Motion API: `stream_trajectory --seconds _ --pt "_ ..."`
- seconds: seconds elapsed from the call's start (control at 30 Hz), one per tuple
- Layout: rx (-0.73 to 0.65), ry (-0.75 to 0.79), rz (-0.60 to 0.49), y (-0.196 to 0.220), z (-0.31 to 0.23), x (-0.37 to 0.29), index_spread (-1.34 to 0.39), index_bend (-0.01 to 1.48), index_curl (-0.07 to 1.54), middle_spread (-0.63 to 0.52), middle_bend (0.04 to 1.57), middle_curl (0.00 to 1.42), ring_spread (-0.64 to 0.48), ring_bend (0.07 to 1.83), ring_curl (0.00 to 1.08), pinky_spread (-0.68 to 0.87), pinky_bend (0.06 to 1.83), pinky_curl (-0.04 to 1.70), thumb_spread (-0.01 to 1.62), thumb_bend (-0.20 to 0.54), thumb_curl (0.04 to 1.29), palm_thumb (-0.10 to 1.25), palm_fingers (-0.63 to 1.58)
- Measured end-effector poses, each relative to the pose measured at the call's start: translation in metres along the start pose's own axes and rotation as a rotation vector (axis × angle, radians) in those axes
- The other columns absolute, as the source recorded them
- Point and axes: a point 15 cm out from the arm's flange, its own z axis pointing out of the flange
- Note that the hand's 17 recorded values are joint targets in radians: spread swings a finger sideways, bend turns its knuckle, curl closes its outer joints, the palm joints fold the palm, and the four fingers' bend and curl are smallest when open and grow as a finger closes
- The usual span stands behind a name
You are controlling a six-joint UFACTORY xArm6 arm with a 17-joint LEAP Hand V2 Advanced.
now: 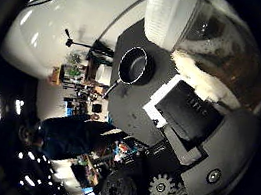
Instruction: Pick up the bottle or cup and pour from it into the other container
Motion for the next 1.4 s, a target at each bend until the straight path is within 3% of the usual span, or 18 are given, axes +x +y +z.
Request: stream_trajectory --seconds 0.4,1.1,1.4 --pt "-0.082 0.227 -0.078 -0.041 0.012 -0.049 -0.18 1.22 0.75 -0.1 1.41 0.67 -0.23 1.3 0.83 -0.2 1.31 0.99 0.72 -0.018 0.91 1.02 1.14" --pt "-0.09 0.806 -0.396 -0.073 0.057 -0.149 -0.18 1.21 0.75 -0.1 1.4 0.67 -0.23 1.3 0.83 -0.21 1.3 1.02 0.73 -0.018 0.91 1.02 1.14" --pt "-0.093 0.886 -0.455 -0.072 0.098 -0.186 -0.18 1.21 0.75 -0.1 1.4 0.67 -0.23 1.29 0.84 -0.21 1.29 1.03 0.73 -0.017 0.9 1.03 1.14"
